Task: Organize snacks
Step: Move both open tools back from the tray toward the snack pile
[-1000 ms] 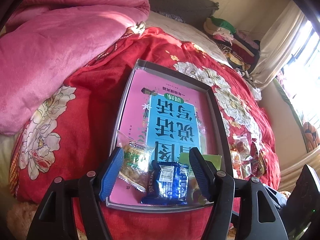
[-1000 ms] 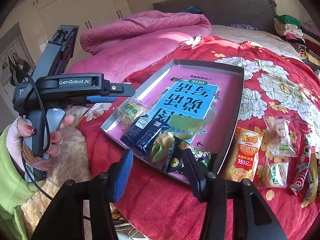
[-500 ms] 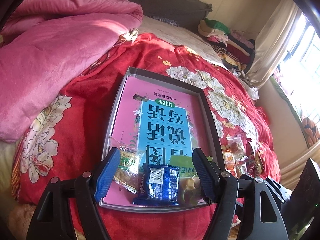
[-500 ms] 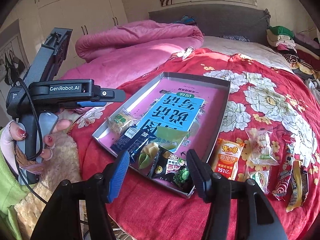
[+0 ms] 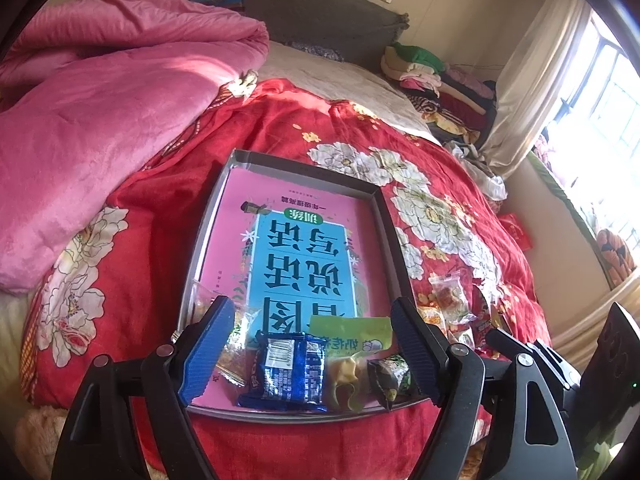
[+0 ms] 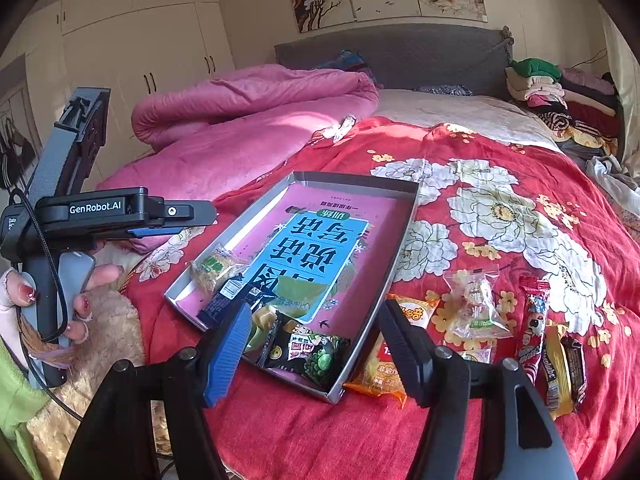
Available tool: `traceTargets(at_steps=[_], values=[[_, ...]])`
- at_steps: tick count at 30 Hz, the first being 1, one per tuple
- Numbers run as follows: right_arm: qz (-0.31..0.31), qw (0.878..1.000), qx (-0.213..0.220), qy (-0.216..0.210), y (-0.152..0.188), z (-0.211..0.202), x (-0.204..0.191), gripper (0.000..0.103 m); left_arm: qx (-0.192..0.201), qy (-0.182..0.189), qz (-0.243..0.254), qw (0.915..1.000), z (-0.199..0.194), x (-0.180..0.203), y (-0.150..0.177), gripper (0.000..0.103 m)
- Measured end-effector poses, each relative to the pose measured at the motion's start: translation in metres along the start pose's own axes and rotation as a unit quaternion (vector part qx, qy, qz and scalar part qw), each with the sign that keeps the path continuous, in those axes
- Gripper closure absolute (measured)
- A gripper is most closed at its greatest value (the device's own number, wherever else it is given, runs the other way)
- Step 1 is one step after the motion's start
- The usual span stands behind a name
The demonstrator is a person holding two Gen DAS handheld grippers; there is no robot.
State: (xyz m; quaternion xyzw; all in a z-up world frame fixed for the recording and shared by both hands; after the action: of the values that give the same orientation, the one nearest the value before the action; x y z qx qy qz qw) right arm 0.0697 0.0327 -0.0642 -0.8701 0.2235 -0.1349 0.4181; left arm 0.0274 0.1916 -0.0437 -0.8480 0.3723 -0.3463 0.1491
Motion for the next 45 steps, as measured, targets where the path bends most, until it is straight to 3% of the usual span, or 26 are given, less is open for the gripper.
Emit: traceTargets(at_steps=[19, 45], values=[[0.025, 0.997, 0.035, 0.06, 0.0, -0.037, 0.043, 0.033, 0.009, 0.027, 0.037, 0.9989, -0.018, 0.042, 0.011, 0.021], [0.072, 0.987, 0.065, 0.131, 0.01, -0.093, 0.109, 0.029, -0.009, 0.042, 0.078, 0.996, -0.021, 0.081, 0.035, 0.021]])
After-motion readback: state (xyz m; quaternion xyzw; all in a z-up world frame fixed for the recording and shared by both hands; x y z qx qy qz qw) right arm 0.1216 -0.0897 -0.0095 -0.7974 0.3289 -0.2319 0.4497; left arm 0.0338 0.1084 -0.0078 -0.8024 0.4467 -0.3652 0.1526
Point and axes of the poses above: each gripper's, at about its wrist camera, not at the fingertips, and z roughly the way its jaws point, x to its right, y to its underside, the point moved 8 cm from there along z, roughly the way its jaws point, and after that the axes turned 15 degrees about -z, right-handed, at the moved point
